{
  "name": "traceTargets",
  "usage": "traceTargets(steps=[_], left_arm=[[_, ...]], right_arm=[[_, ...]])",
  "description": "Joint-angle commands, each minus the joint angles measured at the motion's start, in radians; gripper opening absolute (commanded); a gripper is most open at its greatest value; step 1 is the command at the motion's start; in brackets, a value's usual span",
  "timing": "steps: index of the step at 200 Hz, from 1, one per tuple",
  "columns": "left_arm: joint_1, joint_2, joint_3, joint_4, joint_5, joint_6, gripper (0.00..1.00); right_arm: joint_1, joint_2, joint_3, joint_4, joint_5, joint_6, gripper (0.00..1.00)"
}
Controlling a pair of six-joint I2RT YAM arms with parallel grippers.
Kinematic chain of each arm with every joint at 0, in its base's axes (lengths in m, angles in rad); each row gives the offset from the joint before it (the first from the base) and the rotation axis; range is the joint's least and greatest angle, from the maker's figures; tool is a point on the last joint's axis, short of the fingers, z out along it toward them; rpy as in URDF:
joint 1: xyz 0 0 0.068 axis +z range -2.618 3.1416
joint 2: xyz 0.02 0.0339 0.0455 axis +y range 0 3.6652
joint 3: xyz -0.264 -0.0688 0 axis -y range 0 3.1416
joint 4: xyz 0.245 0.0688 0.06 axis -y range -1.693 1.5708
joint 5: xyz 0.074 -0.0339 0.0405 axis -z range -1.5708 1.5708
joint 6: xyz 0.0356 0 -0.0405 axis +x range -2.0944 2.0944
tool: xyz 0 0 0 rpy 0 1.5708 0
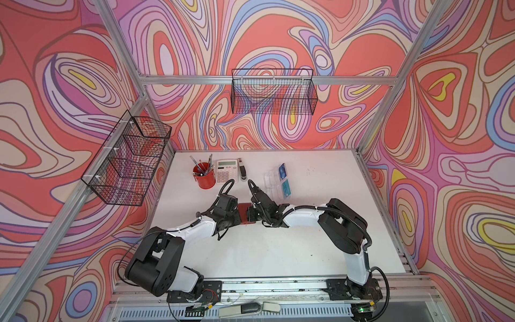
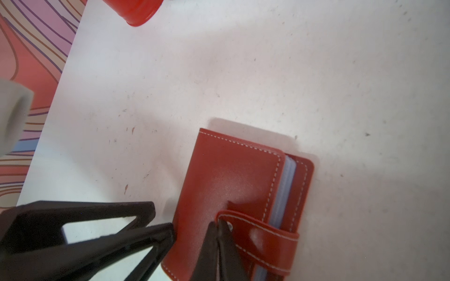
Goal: Insert credit cards into a card holder
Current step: Close the button on the card holder.
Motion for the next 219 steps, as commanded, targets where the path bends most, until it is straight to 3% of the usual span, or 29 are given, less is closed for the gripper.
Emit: traceTargets(steps=[1,64,138,176,219], left_arm=[[0.01,0.016,-0.005,0.011,0.014,0.001,0.41],[0.01,0.045,0.008,0.014,0.023,0.015,0.4],[0.014,-0.008,-0.006,-0.004,0.002,0.016,0.4],[0.07,-0.117,-0.067,0.003,0.007,-0.019,0.39],[0.162,-0.37,-0.145,-0.105,-0.042,-0.047,0.39]], right_arm=[[0.0,0.058,0.007,-0.119,-0.016,-0.027,0.0],[-0.002,0.123,0.13,-0.296,0.025,-0.066,0.0],[-0.018,0.292,0.449,-0.7,0.066,-0.187,0.0],[-0.02,0.378,0.567,-0.814,0.081,-0.222,0.0],[-0.02,0.483,0.721,-0.973,0.088,-0.258,0.0]])
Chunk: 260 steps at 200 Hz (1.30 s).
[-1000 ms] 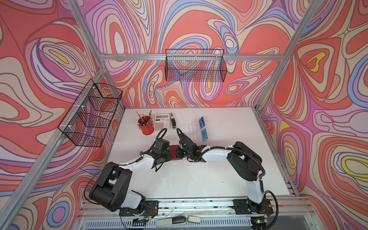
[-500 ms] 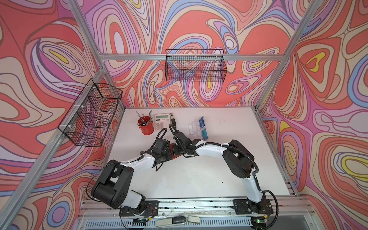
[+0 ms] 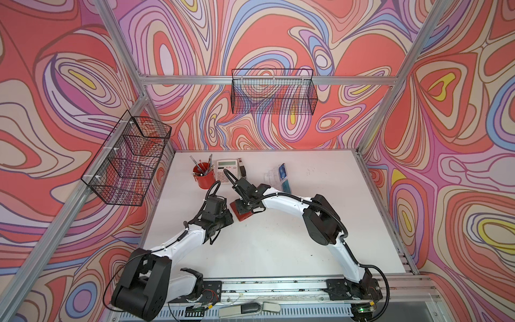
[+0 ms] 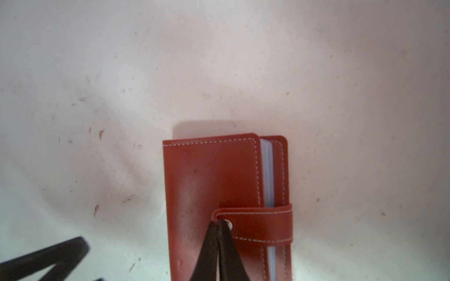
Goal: Insert credit cards into a card holder
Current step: Close the button on the card holder, then reset both arms
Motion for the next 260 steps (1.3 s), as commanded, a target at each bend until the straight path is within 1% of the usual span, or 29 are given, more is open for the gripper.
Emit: traceTargets(steps=[1,22,36,63,85,95,109,120,123,143,147,154,166,179,185,199,208,218,224,234,239,242,249,251,256,260], left_arm=[[0.039,-0.127,-0.027,-0.097,-0.05,-0.028,0.39],[0.058,-0.255,-0.052,-0.151,-0.083,-0.031,0.43],[0.064,-0.305,-0.052,-0.193,-0.093,-0.025,0.44],[0.068,-0.332,-0.032,-0.238,-0.091,-0.016,0.43],[0.069,-0.331,-0.017,-0.261,-0.093,-0.007,0.42],[0.069,-0.331,-0.005,-0.275,-0.097,-0.002,0.42],[0.069,-0.335,0.018,-0.307,-0.102,0.006,0.42],[0.069,-0.344,0.021,-0.33,-0.107,0.011,0.42],[0.069,-0.347,0.054,-0.333,-0.107,0.013,0.43],[0.069,-0.365,0.096,-0.368,-0.118,0.032,0.43],[0.069,-0.367,0.108,-0.376,-0.119,0.037,0.44],[0.069,-0.367,0.13,-0.386,-0.118,0.047,0.49],[0.069,-0.358,0.174,-0.402,-0.12,0.077,0.6],[0.069,-0.333,0.232,-0.447,-0.183,0.088,0.65],[0.07,-0.316,0.263,-0.474,-0.219,0.092,0.67],[0.069,-0.287,0.292,-0.467,-0.257,0.138,0.67],[0.07,-0.272,0.292,-0.441,-0.273,0.169,0.67],[0.069,-0.255,0.268,-0.387,-0.323,0.177,0.57],[0.069,-0.248,0.243,-0.34,-0.368,0.183,0.54],[0.069,-0.245,0.194,-0.236,-0.442,0.21,0.54],[0.07,-0.243,0.158,-0.18,-0.476,0.236,0.54],[0.069,-0.24,0.135,-0.109,-0.497,0.258,0.54],[0.069,-0.232,0.075,0.022,-0.538,0.312,0.54],[0.069,-0.229,0.058,0.058,-0.549,0.326,0.54],[0.069,-0.217,0.003,0.136,-0.577,0.357,0.54],[0.07,-0.207,-0.032,0.202,-0.607,0.368,0.55]], right_arm=[[-0.015,0.169,0.005,-0.235,0.056,-0.041,0.0],[-0.015,0.225,0.073,-0.303,0.078,-0.055,0.0],[-0.015,0.262,0.111,-0.339,0.088,-0.062,0.0],[-0.015,0.299,0.16,-0.378,0.098,-0.068,0.0],[-0.014,0.258,0.184,-0.37,0.11,-0.075,0.0],[-0.012,0.221,0.19,-0.355,0.113,-0.077,0.12],[-0.012,0.166,0.21,-0.336,0.109,-0.082,0.22],[-0.013,0.123,0.229,-0.322,0.104,-0.086,0.28],[-0.013,0.11,0.234,-0.317,0.099,-0.087,0.3],[-0.013,0.014,0.251,-0.289,0.085,-0.092,0.39],[-0.013,-0.012,0.246,-0.281,0.088,-0.092,0.42],[-0.013,-0.061,0.229,-0.261,0.094,-0.095,0.45],[-0.014,-0.165,0.168,-0.21,0.123,-0.097,0.51],[-0.016,-0.3,0.068,-0.131,0.176,-0.097,0.55],[-0.021,-0.367,-0.002,-0.079,0.205,-0.094,0.56],[-0.05,-0.538,-0.179,0.059,0.26,-0.071,0.56],[-0.093,-0.662,-0.302,0.15,0.29,-0.036,0.55],[-0.138,-0.797,-0.457,0.265,0.328,-0.011,0.57],[-0.166,-0.875,-0.542,0.322,0.371,0.006,0.6],[-0.2,-0.993,-0.665,0.39,0.524,0.038,0.66],[-0.209,-1.045,-0.718,0.415,0.627,0.049,0.68],[-0.212,-1.067,-0.751,0.428,0.696,0.054,0.7],[-0.218,-1.128,-0.819,0.459,0.833,0.062,0.8],[-0.221,-1.141,-0.833,0.469,0.862,0.062,0.81],[-0.233,-1.171,-0.901,0.547,0.937,0.018,0.83],[-0.242,-1.188,-0.957,0.605,0.971,-0.013,0.86]])
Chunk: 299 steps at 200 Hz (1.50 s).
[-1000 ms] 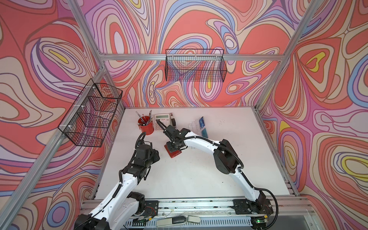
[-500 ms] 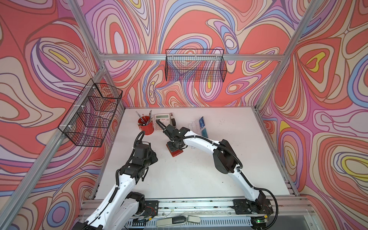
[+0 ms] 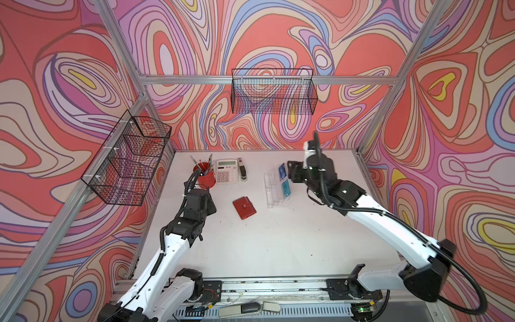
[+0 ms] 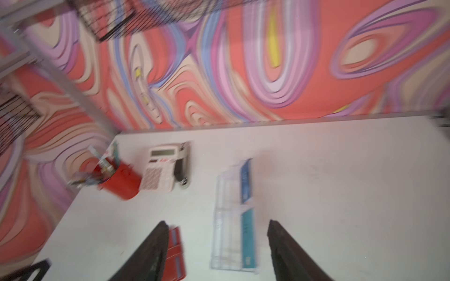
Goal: Insert credit cards into a card holder
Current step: Reset both arms
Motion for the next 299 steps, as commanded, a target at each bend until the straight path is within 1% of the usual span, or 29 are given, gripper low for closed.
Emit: traceTargets(steps=[1,7,16,25,34,41,50,62,73,93,101,132,142,149,164,167,169,172,184,191,199,219,234,242,251,270,278,290,299], left_arm=[[0.005,0.04,-0.168,0.379,-0.215,0.157,0.55],[0.009,0.059,-0.201,0.459,-0.267,0.18,0.58],[0.015,0.081,-0.206,0.49,-0.32,0.195,0.59],[0.015,0.117,-0.238,0.598,-0.336,0.26,0.59],[0.016,0.147,-0.255,0.652,-0.323,0.325,0.6],[0.017,0.172,-0.263,0.683,-0.316,0.37,0.6],[0.019,0.217,-0.28,0.745,-0.32,0.395,0.62],[0.024,0.297,-0.301,0.878,-0.319,0.429,0.66],[0.022,0.351,-0.262,0.883,-0.323,0.443,0.65],[0.028,0.418,-0.236,0.93,-0.31,0.476,0.67],[0.028,0.431,-0.232,0.949,-0.299,0.484,0.68],[0.035,0.488,-0.261,1.105,-0.228,0.497,0.74],[0.064,0.548,-0.311,1.258,-0.171,0.495,0.77],[0.071,0.575,-0.329,1.371,-0.172,0.516,0.82],[0.086,0.505,-0.304,1.191,-0.119,0.466,0.83],[0.094,0.503,-0.309,1.196,-0.099,0.464,0.84],[0.099,0.507,-0.315,1.208,-0.089,0.461,0.89],[0.104,0.513,-0.325,1.236,-0.077,0.461,0.92],[0.109,0.553,-0.357,1.362,-0.059,0.484,0.94],[0.109,0.544,-0.356,1.342,-0.034,0.483,0.95],[0.109,0.535,-0.349,1.308,-0.017,0.482,1.0],[0.112,0.589,-0.356,1.375,0.011,0.492,1.0],[0.121,0.648,-0.361,1.457,0.025,0.505,1.0],[0.122,0.624,-0.355,1.406,0.029,0.49,1.0],[0.127,0.601,-0.344,1.345,0.033,0.478,1.0],[0.136,0.63,-0.342,1.392,0.036,0.481,1.0],[0.137,0.62,-0.338,1.365,0.036,0.474,1.0],[0.14,0.615,-0.325,1.332,0.035,0.469,1.0],[0.14,0.623,-0.317,1.332,0.035,0.475,1.0]], right_arm=[[-0.014,-0.07,-0.249,0.265,0.429,-0.036,0.87],[-0.041,-0.082,-0.341,0.379,0.449,-0.105,0.89],[-0.077,-0.078,-0.507,0.634,0.456,-0.244,0.83],[-0.102,-0.061,-0.665,0.854,0.462,-0.338,0.97],[-0.144,-0.033,-0.8,1.075,0.432,-0.437,0.98],[-0.179,-0.013,-0.871,1.191,0.411,-0.435,0.98],[-0.24,0.008,-0.909,1.25,0.307,-0.387,0.98],[-0.301,0.06,-0.877,1.183,0.19,-0.394,0.96],[-0.318,0.163,-0.876,1.243,0.236,-0.445,0.97],[-0.339,0.372,-0.939,1.645,0.312,-0.557,0.98],[-0.339,0.406,-0.951,1.74,0.293,-0.594,0.98],[-0.418,0.426,-0.966,1.732,0.148,-0.482,0.98],[-0.448,0.426,-0.966,1.728,0.099,-0.454,0.98],[-0.462,0.409,-0.958,1.671,0.068,-0.434,0.98],[-0.493,0.409,-0.953,1.66,0.012,-0.418,0.97],[-0.496,0.406,-0.95,1.644,0.002,-0.414,0.98],[-0.499,0.405,-0.947,1.634,-0.005,-0.412,0.97],[-0.503,0.404,-0.943,1.622,-0.02,-0.41,0.97],[-0.517,0.421,-0.923,1.599,-0.093,-0.419,0.97],[-0.52,0.441,-0.902,1.577,-0.142,-0.436,0.97],[-0.525,0.458,-0.882,1.555,-0.205,-0.45,0.96],[-0.551,0.48,-0.863,1.53,-0.278,-0.444,0.95],[-0.563,0.483,-0.892,1.585,-0.166,-0.387,0.97],[-0.602,0.459,-0.922,1.591,-0.181,-0.337,0.97],[-0.609,0.467,-0.95,1.664,-0.183,-0.338,0.97],[-0.609,0.464,-0.944,1.653,-0.186,-0.344,0.98],[-0.609,0.477,-0.93,1.654,-0.242,-0.372,0.98],[-0.596,0.473,-0.878,1.552,-0.401,-0.447,0.89],[-0.578,0.477,-0.86,1.512,-0.401,-0.467,0.87]])
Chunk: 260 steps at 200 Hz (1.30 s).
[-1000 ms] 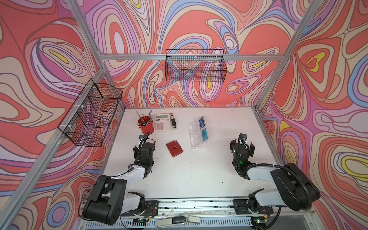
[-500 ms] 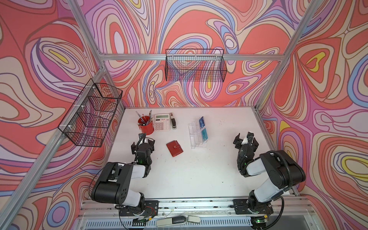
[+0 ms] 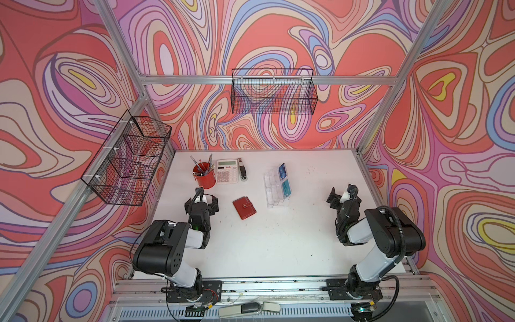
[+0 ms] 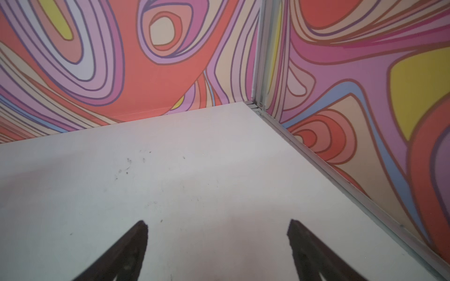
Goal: Insert credit cards into a card holder
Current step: Reset both arms
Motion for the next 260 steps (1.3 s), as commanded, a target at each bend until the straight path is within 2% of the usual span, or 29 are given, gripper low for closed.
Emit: traceTargets(steps=[1,12,15,29,64,260], left_arm=[[0.009,0.004,0.029,0.005,0.015,0.003,1.0],[0.009,-0.003,0.041,-0.029,0.016,-0.001,1.0],[0.009,-0.002,0.044,-0.036,0.015,0.0,1.0],[0.009,0.002,0.06,-0.057,0.018,0.005,1.0],[0.009,0.005,0.09,-0.117,0.016,0.002,1.0],[0.009,0.002,0.089,-0.113,0.015,0.002,1.0]], right_arm=[[0.029,0.008,0.06,-0.061,-0.147,-0.082,0.88],[0.029,0.008,0.071,-0.076,-0.06,-0.05,0.93],[0.029,0.009,0.079,-0.09,-0.041,-0.039,0.97],[0.025,0.009,0.078,-0.092,0.005,-0.018,0.98],[0.026,0.008,0.075,-0.082,0.016,-0.022,0.98],[0.028,0.008,0.073,-0.078,0.017,-0.027,0.98]])
